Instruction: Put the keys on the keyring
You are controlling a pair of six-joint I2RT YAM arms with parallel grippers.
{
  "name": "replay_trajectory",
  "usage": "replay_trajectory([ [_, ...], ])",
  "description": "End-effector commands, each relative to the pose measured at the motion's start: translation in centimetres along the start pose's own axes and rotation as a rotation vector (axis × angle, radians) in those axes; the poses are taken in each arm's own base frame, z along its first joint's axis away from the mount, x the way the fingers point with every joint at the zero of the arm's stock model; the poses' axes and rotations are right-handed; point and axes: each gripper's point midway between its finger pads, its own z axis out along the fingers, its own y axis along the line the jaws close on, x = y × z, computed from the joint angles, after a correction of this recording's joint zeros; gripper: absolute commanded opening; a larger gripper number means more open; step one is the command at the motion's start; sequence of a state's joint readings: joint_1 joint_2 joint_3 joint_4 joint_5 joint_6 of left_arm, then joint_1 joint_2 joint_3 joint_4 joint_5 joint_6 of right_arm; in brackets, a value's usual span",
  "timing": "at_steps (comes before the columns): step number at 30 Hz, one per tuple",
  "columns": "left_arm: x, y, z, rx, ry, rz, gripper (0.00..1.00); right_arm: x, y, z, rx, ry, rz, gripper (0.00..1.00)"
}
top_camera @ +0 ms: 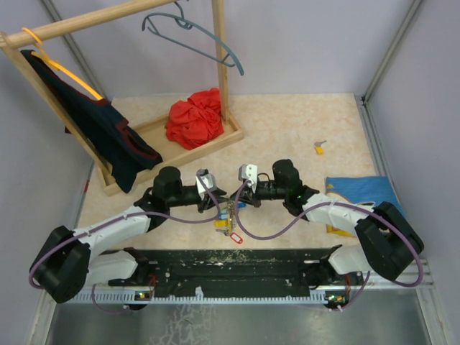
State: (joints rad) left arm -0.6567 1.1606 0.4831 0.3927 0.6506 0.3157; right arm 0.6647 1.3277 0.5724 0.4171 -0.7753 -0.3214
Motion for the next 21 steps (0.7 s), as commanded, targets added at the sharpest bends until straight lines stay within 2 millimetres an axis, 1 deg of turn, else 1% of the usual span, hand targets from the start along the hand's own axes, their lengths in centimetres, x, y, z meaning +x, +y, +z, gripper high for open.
replay_trajectory([
  [1, -0.7, 0.3, -0.4, -0.002, -0.036, 0.032, 0.3, -4.7, -0.7, -0.2, -0.013, -0.103, -0.107, 0.0],
  [5, -0.8, 0.5, -0.5, 0.005, -0.045, 0.022, 0.27, -5.0, -0.6, -0.3, -0.024, -0.111, -0.114, 0.0],
  [11, -1.0, 0.5, -0.6, 0.022, -0.064, 0.011, 0.28, -5.4, -0.6, -0.3, -0.034, -0.114, -0.122, 0.0],
  [15, -0.8, 0.0, -0.4, 0.056, -0.06, 0.003, 0.28, -5.6, -0.7, -0.3, -0.035, -0.118, -0.126, 0.0],
  [21, -0.2, -0.1, -0.1, 0.077, -0.041, -0.01, 0.24, -5.7, -0.5, -0.2, -0.049, -0.122, -0.127, 0.0],
])
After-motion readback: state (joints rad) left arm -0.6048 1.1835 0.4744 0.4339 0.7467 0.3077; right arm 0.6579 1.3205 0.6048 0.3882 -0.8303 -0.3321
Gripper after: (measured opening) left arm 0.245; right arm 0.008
